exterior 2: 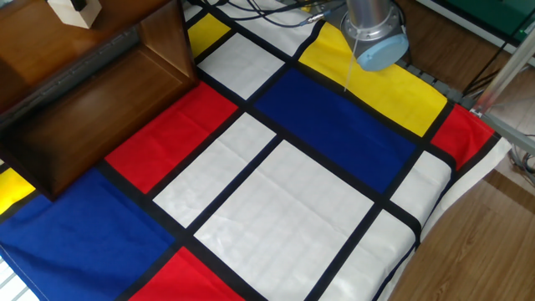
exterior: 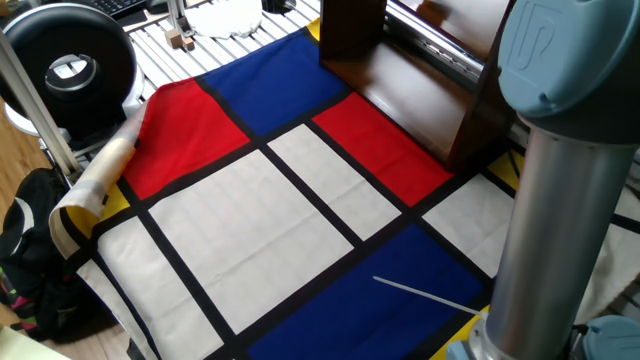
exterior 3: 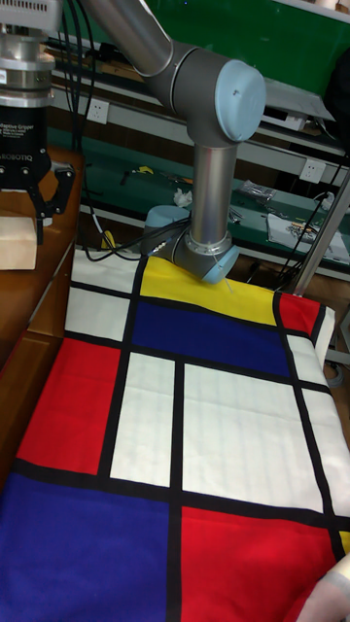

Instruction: Put the object on the shelf

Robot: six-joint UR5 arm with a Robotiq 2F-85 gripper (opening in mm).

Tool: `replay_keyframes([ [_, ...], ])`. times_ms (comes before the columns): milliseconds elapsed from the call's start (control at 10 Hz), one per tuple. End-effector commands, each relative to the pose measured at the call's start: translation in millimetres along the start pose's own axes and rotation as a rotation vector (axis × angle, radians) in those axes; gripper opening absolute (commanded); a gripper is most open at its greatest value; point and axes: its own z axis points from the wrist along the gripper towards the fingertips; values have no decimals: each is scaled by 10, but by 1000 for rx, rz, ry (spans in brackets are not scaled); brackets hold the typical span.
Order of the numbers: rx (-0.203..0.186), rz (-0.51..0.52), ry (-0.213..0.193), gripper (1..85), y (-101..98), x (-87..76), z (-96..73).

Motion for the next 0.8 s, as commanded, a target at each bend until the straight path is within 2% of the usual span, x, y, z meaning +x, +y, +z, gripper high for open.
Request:
replay_keyframes([
  [0, -16, -1, 9, 297, 39, 32, -15],
  [300, -24, 3, 15, 367, 59, 47, -17],
  [700, -34, 0, 15, 377, 78, 49, -23],
])
